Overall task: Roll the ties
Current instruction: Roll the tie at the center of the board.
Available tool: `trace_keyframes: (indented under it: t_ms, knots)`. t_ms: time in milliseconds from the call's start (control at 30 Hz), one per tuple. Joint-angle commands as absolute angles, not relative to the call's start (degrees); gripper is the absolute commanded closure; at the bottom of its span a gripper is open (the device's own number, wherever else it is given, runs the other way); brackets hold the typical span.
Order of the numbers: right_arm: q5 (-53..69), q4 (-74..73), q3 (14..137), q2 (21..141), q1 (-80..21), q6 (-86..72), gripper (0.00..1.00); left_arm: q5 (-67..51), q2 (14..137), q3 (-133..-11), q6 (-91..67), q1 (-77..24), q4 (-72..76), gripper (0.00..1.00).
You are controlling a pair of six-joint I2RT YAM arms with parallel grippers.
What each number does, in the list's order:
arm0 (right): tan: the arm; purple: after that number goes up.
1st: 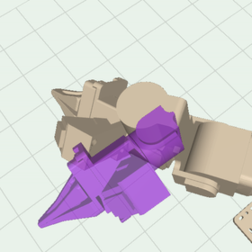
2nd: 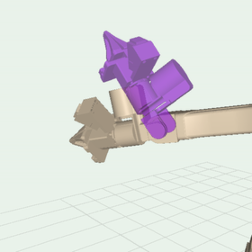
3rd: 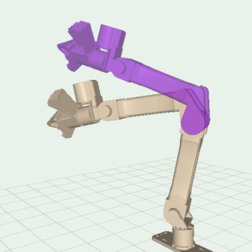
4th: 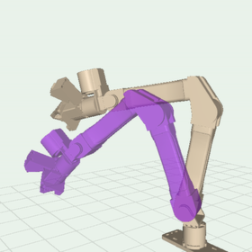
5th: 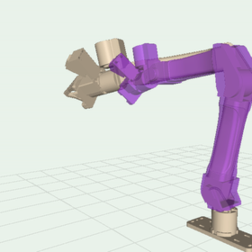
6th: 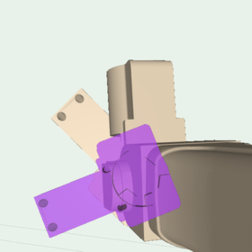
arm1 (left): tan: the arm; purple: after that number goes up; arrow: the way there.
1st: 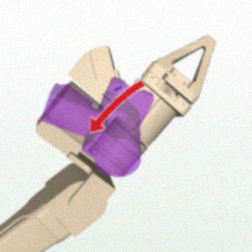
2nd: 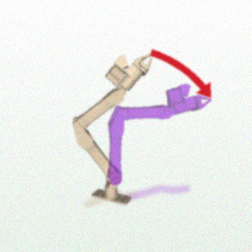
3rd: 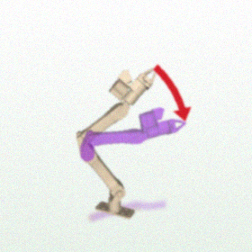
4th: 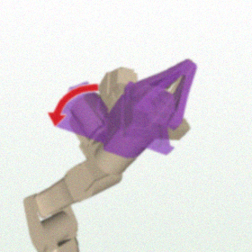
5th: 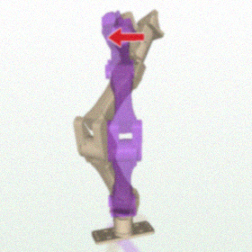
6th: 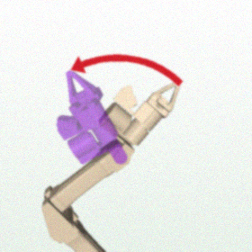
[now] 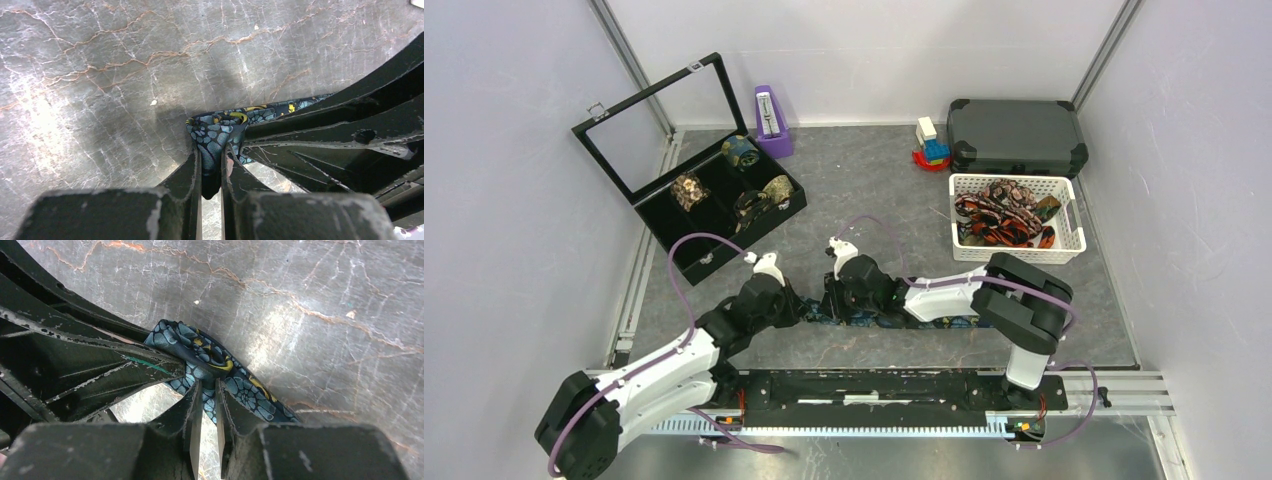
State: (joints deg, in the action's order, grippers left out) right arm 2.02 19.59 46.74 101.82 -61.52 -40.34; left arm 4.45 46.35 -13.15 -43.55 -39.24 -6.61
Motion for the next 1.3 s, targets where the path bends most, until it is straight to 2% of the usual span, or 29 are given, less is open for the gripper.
trace_keyframes:
  t_ms: [0,367,533,1000,1267]
  knots:
    - [3.5,22.3,50.4,104.0,-62.0,-40.6,0.79,5.7,46.2,-15.6,-41.2,-39.4,-8.8,0.98]
    - [6.9,25.4,53.5,109.1,-62.6,-42.1,0.8,11.4,46.6,-21.6,-39.9,-39.4,-20.0,0.98]
    - [6.5,24.8,52.6,107.9,-62.5,-41.4,0.78,13.5,47.2,-23.2,-39.9,-39.6,-23.1,0.98]
    - [-0.3,18.9,39.7,89.3,-60.9,-36.2,0.68,26.3,56.1,-29.5,-42.2,-45.6,-29.1,0.98]
    - [-6.6,13.5,32.2,76.2,-56.0,-33.7,0.66,33.9,62.7,-33.9,-44.2,-51.0,-33.6,0.98]
